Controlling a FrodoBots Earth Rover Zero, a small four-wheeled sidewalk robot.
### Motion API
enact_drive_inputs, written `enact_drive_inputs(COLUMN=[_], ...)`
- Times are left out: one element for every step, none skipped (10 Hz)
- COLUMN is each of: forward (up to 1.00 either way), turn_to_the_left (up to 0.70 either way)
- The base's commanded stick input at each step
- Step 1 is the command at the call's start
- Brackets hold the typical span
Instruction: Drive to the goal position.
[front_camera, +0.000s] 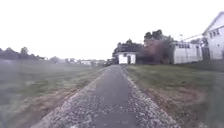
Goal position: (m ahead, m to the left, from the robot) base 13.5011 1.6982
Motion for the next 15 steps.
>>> enact_drive_inputs(forward=[0.70, 0.70, 0.70, 0.70, 0.70, 0.70, 0.70, 0.70, 0.70, 0.70, 0.70, 0.70, 0.70, 0.70, 0.70], turn_to_the_left=[-0.02, -0.05, -0.01, -0.09, -0.10, -0.09, -0.06, -0.03, -0.08, -0.05, -0.10, -0.09, -0.04, -0.06, 0.00])
